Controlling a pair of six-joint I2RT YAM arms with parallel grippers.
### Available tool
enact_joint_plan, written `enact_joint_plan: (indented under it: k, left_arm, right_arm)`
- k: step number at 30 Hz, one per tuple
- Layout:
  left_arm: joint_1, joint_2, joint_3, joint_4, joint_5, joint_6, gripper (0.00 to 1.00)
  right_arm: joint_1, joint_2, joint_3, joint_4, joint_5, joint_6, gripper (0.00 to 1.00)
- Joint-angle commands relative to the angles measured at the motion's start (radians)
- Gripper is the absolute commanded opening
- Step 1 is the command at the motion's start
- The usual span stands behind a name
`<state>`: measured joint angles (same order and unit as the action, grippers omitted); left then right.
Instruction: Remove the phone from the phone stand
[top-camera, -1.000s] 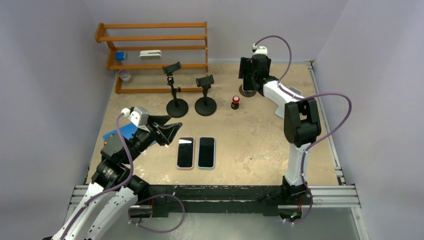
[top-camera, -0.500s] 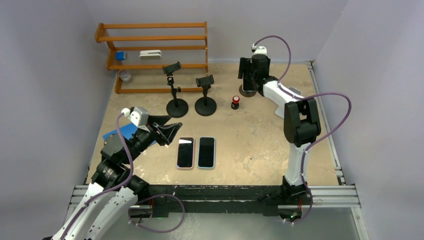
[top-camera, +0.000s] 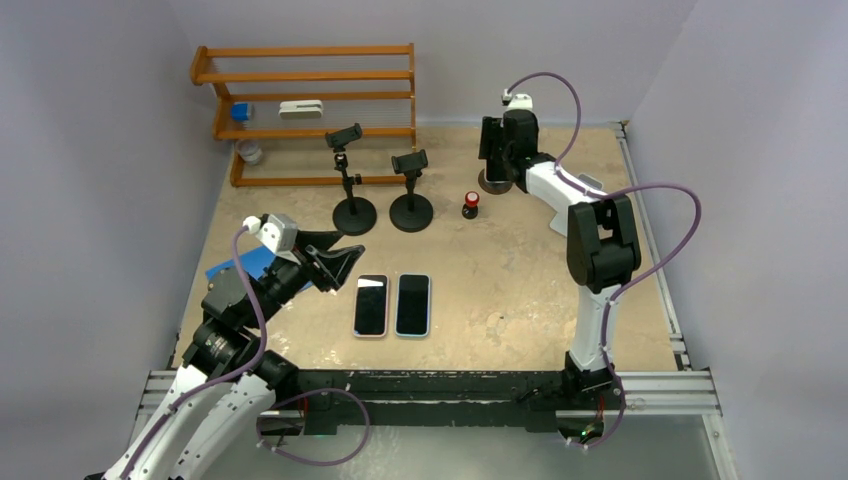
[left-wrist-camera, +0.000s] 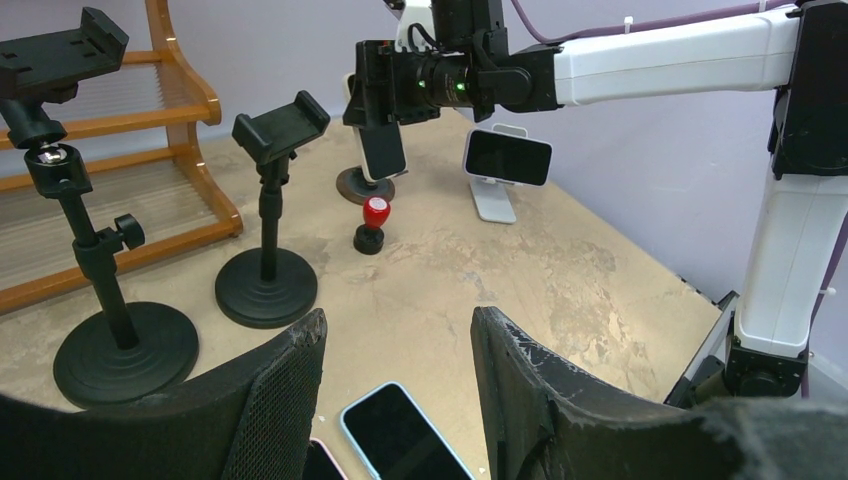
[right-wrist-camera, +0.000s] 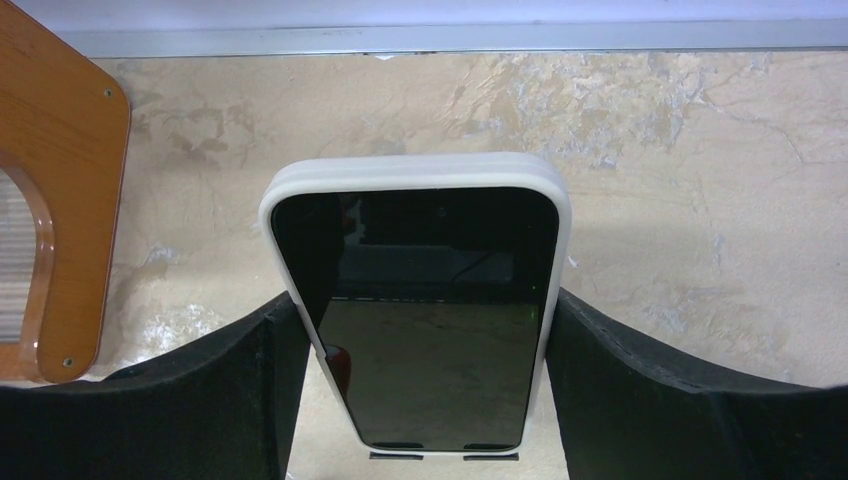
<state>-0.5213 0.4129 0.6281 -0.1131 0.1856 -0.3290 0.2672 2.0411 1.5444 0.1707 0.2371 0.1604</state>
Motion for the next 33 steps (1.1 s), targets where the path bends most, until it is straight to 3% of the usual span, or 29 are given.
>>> enact_joint_plan:
  k: [1, 10, 33]
  left_arm:
    - [-0.009, -0.006, 0.001, 0.044, -0.008, 0.011, 0.53]
    - [-0.01, -0.005, 0.001, 0.043, -0.008, 0.011, 0.53]
    - [-0.014, -0.005, 0.001, 0.038, -0.017, 0.015, 0.53]
  right_arm:
    - [-0.006, -0.038, 0.024, 0.043, -0.015, -0.01, 0.75]
    - [-0.006, -0.071, 0.004, 0.056, -0.015, -0.008, 0.54]
    - [-0.006, -0.214, -0.065, 0.094, -0.015, 0.005, 0.46]
